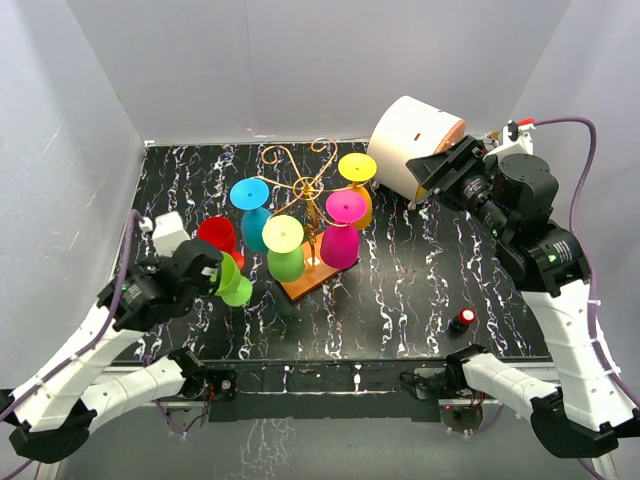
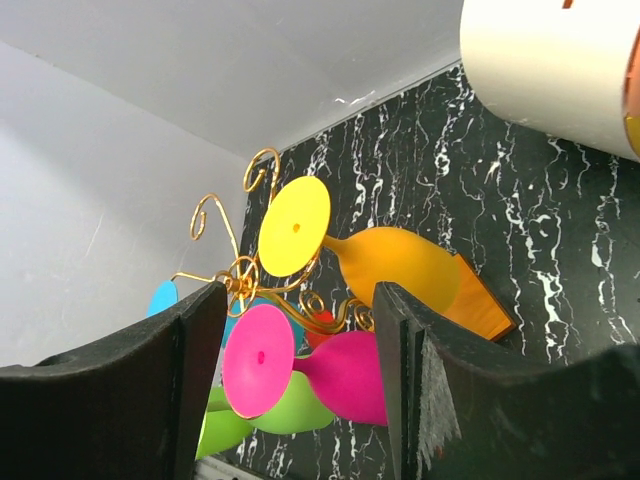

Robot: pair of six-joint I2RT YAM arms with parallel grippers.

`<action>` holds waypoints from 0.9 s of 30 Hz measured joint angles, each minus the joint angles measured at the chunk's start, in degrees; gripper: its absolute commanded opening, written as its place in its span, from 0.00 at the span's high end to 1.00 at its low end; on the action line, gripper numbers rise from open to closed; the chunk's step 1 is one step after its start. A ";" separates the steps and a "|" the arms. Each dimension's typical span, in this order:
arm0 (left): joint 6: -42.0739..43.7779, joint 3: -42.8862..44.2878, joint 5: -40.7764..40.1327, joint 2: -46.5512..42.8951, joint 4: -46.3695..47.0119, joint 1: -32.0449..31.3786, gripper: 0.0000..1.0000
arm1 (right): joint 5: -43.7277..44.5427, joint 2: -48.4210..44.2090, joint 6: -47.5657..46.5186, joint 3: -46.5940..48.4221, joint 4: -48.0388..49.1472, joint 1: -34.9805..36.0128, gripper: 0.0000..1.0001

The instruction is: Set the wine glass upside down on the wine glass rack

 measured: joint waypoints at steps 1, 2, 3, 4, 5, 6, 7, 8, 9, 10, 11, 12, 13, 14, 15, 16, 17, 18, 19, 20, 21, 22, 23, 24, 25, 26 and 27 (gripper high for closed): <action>-0.11 2.32 -0.90 0.02 -1.62 0.00 1.00 | -0.63 0.46 0.07 0.17 0.35 0.00 0.42; -0.09 4.72 -1.86 0.07 -3.06 0.00 1.00 | -1.05 0.79 0.13 0.28 0.59 0.00 0.43; 0.15 7.21 -2.67 0.09 -4.37 0.00 1.00 | -1.79 1.25 0.26 0.37 1.01 0.00 0.43; 0.50 9.79 -3.48 0.15 -5.57 0.02 1.00 | -2.23 1.49 0.35 0.39 1.40 0.00 0.43; 0.92 12.61 -4.04 0.33 -6.71 0.00 1.00 | -2.67 1.77 0.63 0.42 1.68 0.00 0.43; 1.20 14.95 -4.50 0.55 -7.67 0.02 1.00 | -3.02 2.03 0.87 0.44 1.88 0.00 0.43; 1.88 18.64 -4.85 1.05 -9.31 0.00 1.00 | -3.41 2.25 1.14 0.46 2.10 0.00 0.43; 2.43 21.20 -5.16 1.33 -10.10 0.00 1.00 | -3.61 2.43 1.44 0.48 2.32 0.00 0.43; 3.28 23.98 -5.22 1.57 -10.82 0.00 1.00 | -3.82 2.60 1.60 0.48 2.49 0.00 0.43; 4.11 26.49 -5.35 1.64 -11.50 0.00 1.00 | -4.00 2.73 1.66 0.55 2.60 0.00 0.43; 4.76 28.33 -5.40 1.57 -12.04 0.00 1.00 | -4.15 2.86 1.79 0.68 2.67 0.00 0.43; 5.22 29.53 -5.46 1.49 -12.41 0.00 1.00 | -4.44 3.02 2.08 0.85 2.80 0.00 0.43; 5.68 30.67 -5.64 1.33 -12.85 0.02 1.00 | -4.76 3.19 2.34 1.09 3.04 0.00 0.43; 6.23 32.04 -6.01 1.20 -13.44 0.00 1.00 | -5.33 3.39 2.60 1.36 3.26 0.00 0.43; 6.49 32.94 -6.38 1.14 -13.81 0.02 1.00 | -6.01 3.61 2.84 1.60 3.65 0.00 0.42; 6.75 33.99 -6.86 1.14 -14.19 0.00 1.00 | -6.69 3.74 3.06 1.66 4.33 0.00 0.42; 7.08 35.21 -7.63 1.20 -14.43 0.00 1.00 | -7.48 3.89 3.21 1.66 5.11 0.00 0.42; 7.54 36.37 -8.50 1.22 -14.29 0.02 1.00 | -8.52 4.00 3.52 1.66 6.01 0.00 0.42; 8.37 37.40 -9.55 1.18 -13.73 0.02 1.00 | -9.07 4.04 3.76 1.64 6.69 0.00 0.41; 9.66 38.16 -10.49 1.01 -12.48 0.00 1.00 | -9.86 4.07 4.17 1.64 7.56 0.00 0.41; 11.30 38.40 -11.26 0.59 -10.36 0.02 1.00 | -10.51 4.07 4.59 1.64 8.44 0.00 0.40; 13.20 38.34 -11.78 -0.04 -7.69 0.02 1.00 | -11.13 4.07 4.83 1.64 9.35 0.00 0.40; 15.45 38.01 -12.11 -0.81 -4.46 0.02 1.00 | -11.69 4.07 5.16 1.64 10.32 0.00 0.40; 17.79 37.48 -12.28 -1.79 -0.70 0.02 1.00 | -12.35 4.07 5.57 1.64 11.17 0.00 0.40; 19.71 37.00 -12.35 -2.58 2.29 0.02 1.00 | -13.00 4.07 5.90 1.62 11.98 0.00 0.39; 22.62 36.22 -12.33 -3.80 7.04 0.02 1.00 | -13.86 4.07 6.19 1.60 12.92 0.00 0.39; 25.11 35.71 -12.15 -4.76 11.04 0.02 1.00 | -14.80 4.07 6.47 1.46 14.03 0.00 0.39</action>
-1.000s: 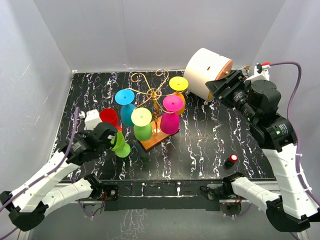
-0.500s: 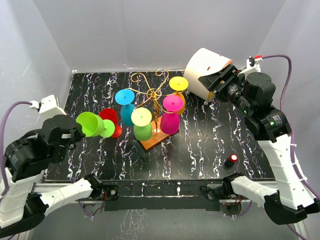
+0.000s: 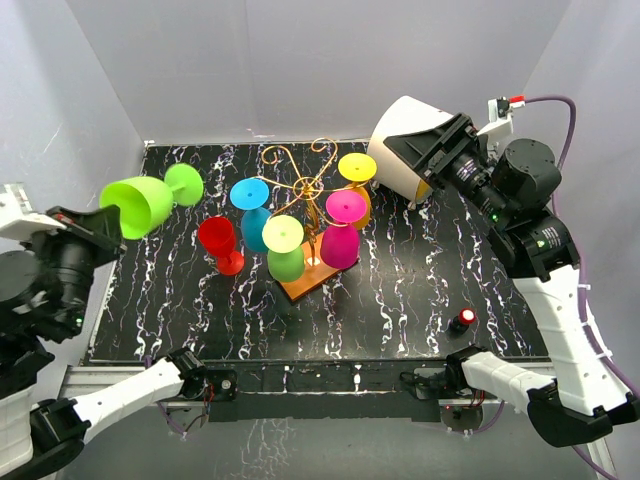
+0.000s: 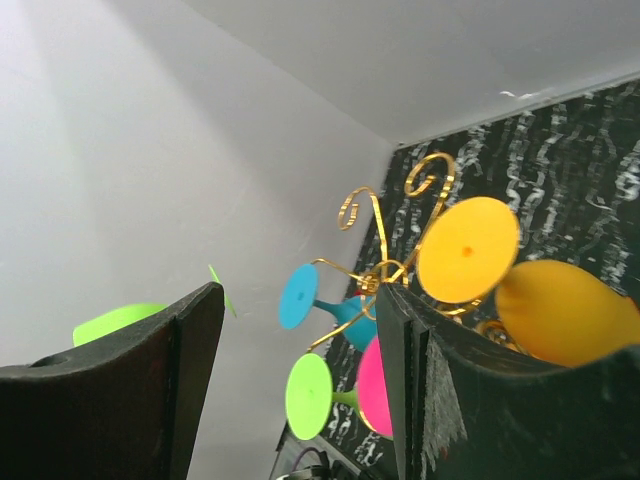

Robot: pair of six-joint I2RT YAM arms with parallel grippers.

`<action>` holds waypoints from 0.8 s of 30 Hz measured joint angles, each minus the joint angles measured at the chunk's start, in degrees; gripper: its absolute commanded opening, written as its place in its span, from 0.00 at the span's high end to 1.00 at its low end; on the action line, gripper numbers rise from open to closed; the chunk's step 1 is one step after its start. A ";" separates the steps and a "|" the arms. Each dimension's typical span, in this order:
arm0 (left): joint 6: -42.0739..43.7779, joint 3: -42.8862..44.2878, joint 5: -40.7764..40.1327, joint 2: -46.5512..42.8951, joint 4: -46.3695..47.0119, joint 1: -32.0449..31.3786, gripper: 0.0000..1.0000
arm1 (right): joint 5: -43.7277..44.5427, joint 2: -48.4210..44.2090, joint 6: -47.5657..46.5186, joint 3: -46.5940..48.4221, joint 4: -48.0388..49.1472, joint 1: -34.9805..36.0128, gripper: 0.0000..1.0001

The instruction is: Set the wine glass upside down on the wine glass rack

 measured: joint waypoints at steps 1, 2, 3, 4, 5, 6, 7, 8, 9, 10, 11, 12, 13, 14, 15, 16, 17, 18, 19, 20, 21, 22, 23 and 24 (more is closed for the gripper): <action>1.90 -0.17 0.20 -0.57 2.95 0.00 1.00 | -1.09 0.00 0.35 -0.22 1.42 0.00 0.38; 4.02 -0.39 0.83 -1.14 6.78 0.00 1.00 | -2.03 -0.02 0.74 -0.55 2.82 0.00 0.38; 6.25 -0.63 1.70 -1.55 11.23 0.00 1.00 | -2.95 -0.11 1.20 -1.07 4.33 0.00 0.37; 7.54 -0.83 2.54 -1.68 14.03 0.00 1.00 | -3.80 -0.17 1.66 -1.53 5.55 0.00 0.37; 8.96 -1.11 3.93 -1.75 17.57 0.02 1.00 | -4.59 -0.24 2.14 -2.10 6.93 0.00 0.36; 10.16 -1.42 5.57 -1.68 20.96 0.02 1.00 | -5.25 -0.28 2.67 -2.54 8.04 0.00 0.36; 10.97 -1.75 7.06 -1.51 23.65 0.02 1.00 | -5.79 -0.39 3.13 -3.13 9.49 0.00 0.36; 11.50 -2.08 8.68 -1.22 26.10 0.02 1.00 | -6.25 -0.52 3.72 -3.69 10.64 0.00 0.36; 11.78 -2.38 9.94 -0.94 28.02 0.02 1.00 | -6.73 -0.70 4.48 -4.39 12.09 0.02 0.36; 11.87 -2.89 11.72 -0.55 30.47 0.02 1.00 | -7.04 -0.96 5.33 -5.20 13.64 0.09 0.36; 11.85 -3.52 13.42 -0.13 32.83 0.02 1.00 | -7.19 -1.29 6.16 -6.10 15.19 0.28 0.36; 11.78 -4.31 15.08 0.31 35.06 0.02 1.00 | -7.17 -1.55 6.99 -6.88 16.46 0.57 0.36; 11.67 -5.20 16.72 0.74 37.24 0.02 1.00 | -6.91 -1.95 7.91 -8.00 18.34 1.05 0.36; 11.50 -5.95 18.01 1.18 38.88 0.02 1.00 | -6.40 -2.32 8.85 -9.18 20.09 1.81 0.36; 11.08 -6.71 19.61 1.75 40.68 0.02 1.00 | -5.68 -2.58 9.62 -10.21 21.49 3.02 0.36; 10.69 -7.26 21.18 2.56 42.38 0.02 1.00 | -4.72 -2.71 10.16 -10.95 22.53 4.70 0.36; 10.12 -7.56 22.77 3.56 43.95 0.02 1.00 | -3.41 -2.64 10.40 -11.52 23.65 6.91 0.36; 9.57 -7.76 24.35 4.70 45.51 0.02 1.00 | -1.95 -2.29 10.49 -11.67 24.37 9.62 0.36; 9.05 -7.93 25.57 5.64 46.73 0.02 1.00 | -0.70 -1.84 10.45 -11.67 25.20 12.11 0.36; 8.41 -8.13 27.04 6.75 48.06 0.02 1.00 | 1.27 -1.16 10.25 -11.67 26.47 15.50 0.36; 7.80 -8.28 28.33 7.85 49.20 0.02 1.00 | 2.86 -0.44 10.10 -11.74 27.74 18.84 0.36; 7.34 -8.28 29.57 8.98 50.03 0.02 1.00 | 4.57 0.33 9.94 -11.93 29.20 21.81 0.36; 7.17 -8.28 30.62 9.88 50.73 0.02 1.00 | 5.60 0.94 9.88 -12.17 30.27 24.02 0.36; 6.91 -8.28 31.67 10.78 51.23 0.02 1.00 | 6.80 1.60 9.77 -12.41 31.45 26.10 0.36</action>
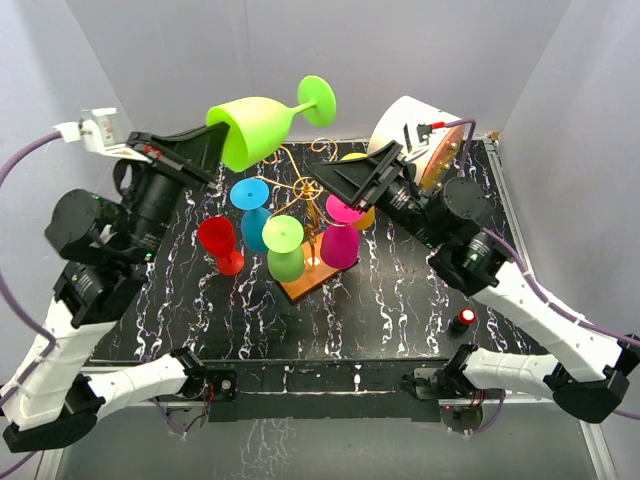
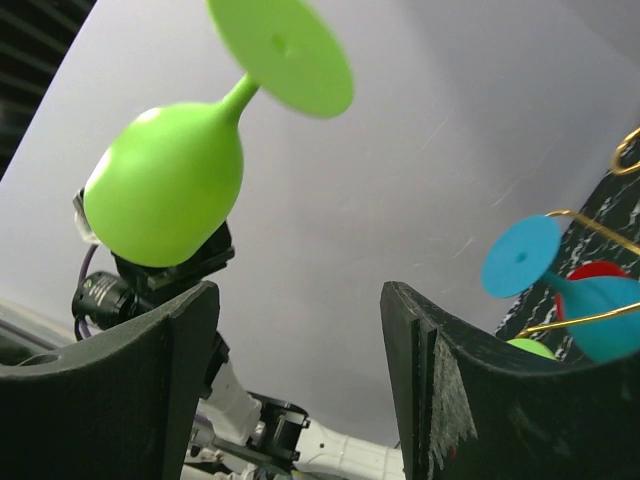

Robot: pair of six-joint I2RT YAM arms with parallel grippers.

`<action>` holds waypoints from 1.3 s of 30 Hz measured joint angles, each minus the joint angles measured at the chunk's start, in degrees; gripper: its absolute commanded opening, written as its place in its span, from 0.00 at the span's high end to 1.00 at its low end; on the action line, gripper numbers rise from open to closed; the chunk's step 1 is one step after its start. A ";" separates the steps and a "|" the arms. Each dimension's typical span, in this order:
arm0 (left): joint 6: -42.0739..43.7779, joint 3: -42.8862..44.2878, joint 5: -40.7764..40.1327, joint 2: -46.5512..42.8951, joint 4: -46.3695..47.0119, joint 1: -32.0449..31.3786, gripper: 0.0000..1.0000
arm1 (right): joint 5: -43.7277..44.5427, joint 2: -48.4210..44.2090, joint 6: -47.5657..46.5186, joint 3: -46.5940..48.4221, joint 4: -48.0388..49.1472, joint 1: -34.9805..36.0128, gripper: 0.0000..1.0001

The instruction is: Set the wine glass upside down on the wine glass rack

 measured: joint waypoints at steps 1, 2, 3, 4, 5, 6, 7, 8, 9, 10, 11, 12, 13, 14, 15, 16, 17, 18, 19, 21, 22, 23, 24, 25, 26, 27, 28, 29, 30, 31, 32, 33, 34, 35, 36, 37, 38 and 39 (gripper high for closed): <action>-0.20 0.00 1.05 0.92 0.37 -0.02 1.00 | 1.40 0.83 -0.04 0.00 1.25 1.64 0.37; -0.31 0.00 1.60 1.46 0.55 0.00 1.00 | 2.19 1.38 -0.04 0.00 2.29 2.34 0.39; -0.37 -0.09 2.27 1.97 0.83 0.00 1.00 | 3.43 2.05 0.02 -0.02 3.76 3.23 0.41; -0.50 -0.33 2.84 2.16 1.16 0.00 1.00 | 4.46 2.62 0.15 -0.02 5.09 3.87 0.42; -0.55 -0.68 3.17 2.12 1.46 0.00 1.00 | 5.27 3.06 0.31 -0.02 6.16 4.42 0.43; -0.63 -1.18 3.54 1.86 1.86 0.00 1.00 | 6.25 3.54 0.57 0.00 7.52 5.03 0.44; -0.74 -1.70 3.89 1.49 2.23 0.00 1.00 | 7.32 4.00 0.96 -0.02 8.85 5.64 0.44; -0.81 -2.14 4.17 1.07 2.64 0.00 1.00 | 8.28 4.42 1.60 -0.02 10.14 6.29 0.44; -0.81 -2.47 4.42 0.63 3.02 0.00 1.00 | 9.29 4.85 2.19 -0.02 11.41 6.95 0.44; -0.90 -2.73 4.59 0.22 3.45 0.00 1.00 | 10.27 5.25 2.78 -0.02 12.46 7.56 0.45; -0.94 -2.89 4.76 -0.09 3.89 0.00 1.00 | 11.39 5.49 3.56 0.00 13.40 7.91 0.44; -1.01 -2.93 4.98 -0.46 4.26 0.00 1.00 | 12.35 6.08 4.17 -0.02 14.25 8.74 0.44; -1.07 -2.99 5.22 -0.76 4.76 -0.02 1.00 | 13.29 6.40 4.87 0.00 14.86 9.27 0.44; -1.16 -3.04 5.44 -0.94 5.07 0.00 1.00 | 14.21 6.62 5.40 0.00 15.39 9.75 0.44; -1.18 -3.19 5.68 -1.18 5.57 0.00 1.00 | 14.91 6.75 5.92 0.00 15.69 10.10 0.44; -1.20 -3.45 5.90 -1.40 5.99 0.00 1.00 | 15.82 6.82 6.49 0.00 16.15 10.54 0.44; -1.22 -3.72 6.10 -1.62 6.27 0.00 1.00 | 16.63 6.82 6.97 -0.02 16.59 10.86 0.44; -1.22 -3.85 6.29 -1.75 6.47 0.00 1.00 | 17.33 6.82 7.43 -0.04 17.46 11.15 0.44; -1.22 -3.93 6.49 -1.75 6.78 0.00 1.00 | 17.90 6.80 7.87 -0.17 18.56 11.32 0.44; -1.31 -4.17 6.91 -1.75 7.21 -0.02 1.00 | 18.80 6.54 8.35 -0.74 20.50 11.58 0.44; -1.36 -4.42 7.06 -1.75 7.30 0.00 1.00 | 19.34 6.38 8.63 -1.03 21.05 11.72 0.44; -1.40 -4.61 7.15 -1.75 7.26 0.00 1.00 | 19.58 6.36 8.83 -1.05 21.31 11.82 0.44; -1.40 -4.81 7.32 -1.70 7.28 0.00 1.00 | 19.91 6.36 9.07 -1.05 21.81 11.89 0.44; -1.44 -4.87 7.43 -1.68 7.23 0.00 1.00 | 20.24 6.36 9.29 -1.05 22.01 11.91 0.44; -1.53 -4.92 7.76 -1.57 7.28 0.00 1.00 | 20.81 6.32 9.64 -1.05 22.32 11.93 0.44; -1.57 -4.94 7.93 -1.51 7.28 0.00 1.00 | 21.07 6.27 9.94 -1.05 22.38 11.96 0.44; -1.64 -5.11 8.37 -1.46 7.50 0.00 1.00 | 21.51 6.25 10.47 -1.05 22.56 11.96 0.44; -1.70 -5.42 8.79 -1.46 7.69 0.00 1.00 | 21.94 6.25 10.95 -1.05 22.73 11.98 0.44; -1.75 -5.64 9.05 -1.46 7.72 0.00 1.00 | 22.34 6.25 11.30 -1.05 22.82 11.98 0.45; -1.79 -5.77 9.46 -1.46 7.69 0.00 1.00 | 22.71 6.25 11.61 -1.05 22.93 11.96 0.45; -1.81 -5.81 9.84 -1.42 7.69 0.00 1.00 | 23.08 6.25 11.91 -1.05 22.97 11.98 0.45; -1.81 -5.84 10.12 -1.38 7.69 0.00 1.00 | 23.54 6.25 12.26 -1.03 22.95 12.02 0.46; -1.81 -5.88 10.43 -1.36 7.69 0.00 1.00 | 23.85 6.25 12.44 -1.01 22.82 12.04 0.46; -1.81 -5.90 10.67 -1.36 7.69 0.00 1.00 | 24.26 6.25 12.63 -0.90 22.29 12.11 0.46; -1.81 -5.95 10.99 -1.33 7.69 0.00 1.00 | 24.68 6.27 12.83 -0.68 21.68 12.17 0.47; -1.81 -6.05 11.30 -1.38 7.69 0.00 1.00 | 25.11 6.27 13.00 -0.52 21.16 12.20 0.48; -1.81 -6.23 11.63 -1.44 7.80 0.00 1.00 | 25.51 6.27 13.35 -0.46 20.68 12.24 0.49; -1.81 -6.54 11.93 -1.55 7.91 0.00 1.00 | 25.83 6.27 13.77 -0.33 20.28 12.24 0.49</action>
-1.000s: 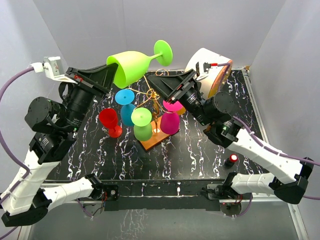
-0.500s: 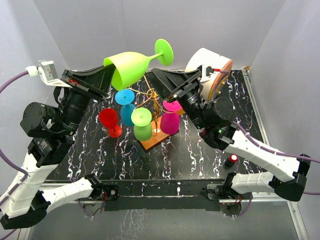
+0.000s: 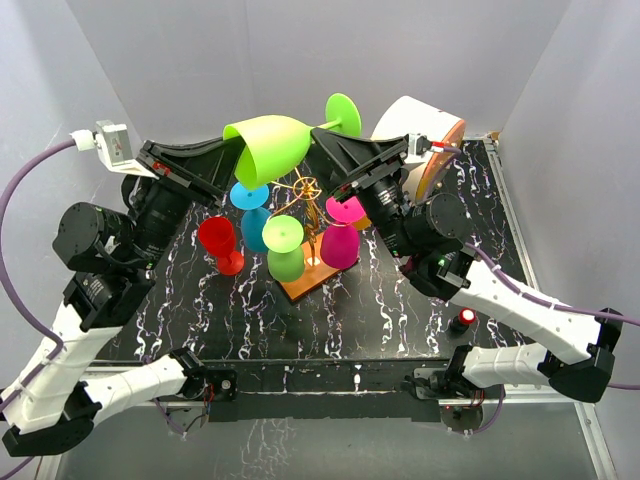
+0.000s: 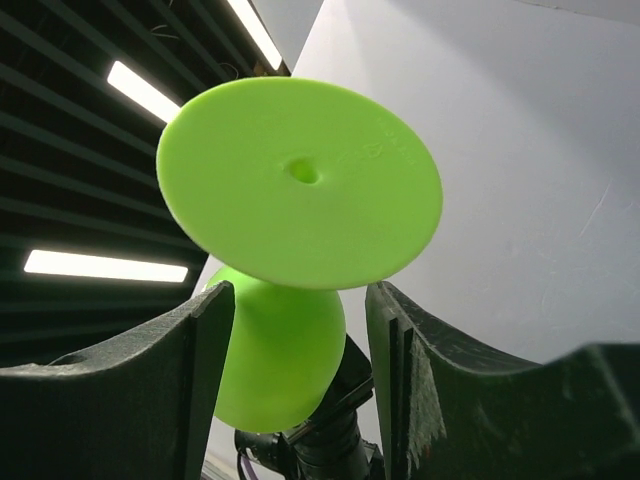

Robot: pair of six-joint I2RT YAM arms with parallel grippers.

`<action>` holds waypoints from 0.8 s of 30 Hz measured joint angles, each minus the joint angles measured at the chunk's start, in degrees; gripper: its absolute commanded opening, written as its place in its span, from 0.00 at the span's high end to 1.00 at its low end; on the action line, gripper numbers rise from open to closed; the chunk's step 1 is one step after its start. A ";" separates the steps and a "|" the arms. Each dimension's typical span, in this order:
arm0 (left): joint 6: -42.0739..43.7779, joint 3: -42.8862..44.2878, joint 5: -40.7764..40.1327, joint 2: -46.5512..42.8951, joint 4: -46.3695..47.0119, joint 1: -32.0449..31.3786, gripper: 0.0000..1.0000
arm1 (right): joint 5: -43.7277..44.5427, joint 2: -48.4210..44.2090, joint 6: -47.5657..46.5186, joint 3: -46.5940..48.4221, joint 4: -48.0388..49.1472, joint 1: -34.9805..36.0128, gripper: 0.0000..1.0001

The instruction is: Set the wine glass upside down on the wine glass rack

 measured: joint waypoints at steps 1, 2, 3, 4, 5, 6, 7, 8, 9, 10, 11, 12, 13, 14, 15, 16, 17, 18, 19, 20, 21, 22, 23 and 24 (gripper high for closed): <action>0.02 -0.28 0.31 -0.13 0.04 0.00 1.00 | 0.35 0.02 0.37 0.07 -0.26 0.00 0.50; 0.02 -0.55 0.57 -0.22 0.15 0.00 1.00 | 0.79 0.02 0.66 0.07 -0.48 0.00 0.51; 0.11 -1.05 1.11 -0.44 0.37 0.00 1.00 | 1.07 0.02 1.09 0.09 -0.55 0.00 0.53; 0.24 -1.55 1.57 -0.70 0.39 0.00 1.00 | 1.33 0.02 1.60 0.17 -0.79 0.00 0.55; 0.44 -1.99 1.99 -0.96 0.42 0.00 1.00 | 1.44 0.02 1.92 0.26 -1.03 0.00 0.56; 0.63 -2.58 2.47 -1.27 0.50 0.00 1.00 | 1.68 0.04 2.40 0.52 -1.51 0.02 0.59; 0.83 -3.17 2.84 -1.66 0.68 0.00 1.00 | 1.90 0.13 3.02 0.81 -1.90 0.04 0.62; 1.03 -3.80 3.17 -2.05 1.03 0.02 1.00 | 2.08 0.22 3.41 1.16 -2.40 0.07 0.66; 1.14 -4.39 3.54 -2.47 1.25 0.02 1.00 | 2.21 0.31 3.78 1.51 -2.97 0.13 0.73; 1.31 -4.96 3.93 -2.93 1.62 0.02 1.00 | 2.27 0.39 4.17 1.68 -3.28 0.28 0.77; 1.62 -5.46 4.20 -3.32 1.97 0.02 1.00 | 2.29 0.42 4.70 1.73 -3.32 0.37 0.81; 1.75 -5.90 4.24 -3.67 2.08 0.04 1.00 | 2.47 0.44 5.05 1.79 -3.43 0.44 0.85; 1.79 -6.34 4.37 -3.98 2.27 0.09 1.00 | 2.51 0.44 5.16 1.86 -3.50 0.46 0.89; 1.90 -6.69 4.48 -4.24 2.36 0.13 1.00 | 2.62 0.44 5.35 1.90 -3.61 0.48 0.93; 1.99 -6.86 4.66 -4.44 2.38 0.13 1.00 | 2.75 0.42 5.57 1.90 -3.69 0.48 0.97; 2.16 -7.08 4.87 -4.61 2.43 0.13 1.00 | 2.95 0.42 5.77 1.90 -3.82 0.50 1.00; 2.32 -7.34 5.07 -4.81 2.54 0.17 0.98 | 3.13 0.42 5.92 1.90 -4.07 0.55 1.00; 2.45 -7.56 5.25 -4.96 2.47 0.24 0.96 | 3.39 0.42 6.16 1.90 -4.39 0.59 1.00; 2.60 -7.69 5.35 -5.14 2.29 0.31 0.94 | 3.65 0.42 6.38 1.90 -4.72 0.68 1.00; 2.69 -7.74 5.44 -5.25 2.05 0.35 0.92 | 3.76 0.42 6.62 1.90 -4.98 0.70 1.00; 2.78 -7.76 5.51 -5.40 1.84 0.35 0.89 | 3.80 0.39 6.86 1.90 -5.11 0.70 1.00; 2.73 -7.87 5.70 -5.66 1.64 0.35 0.85 | 3.80 0.35 7.10 1.90 -5.38 0.74 1.00; 2.71 -8.13 6.03 -5.97 1.29 0.33 0.79 | 3.89 0.31 7.28 1.90 -5.73 0.74 1.00; 2.73 -8.39 6.36 -6.32 0.85 0.33 0.71 | 3.96 0.28 7.45 1.90 -5.97 0.74 1.00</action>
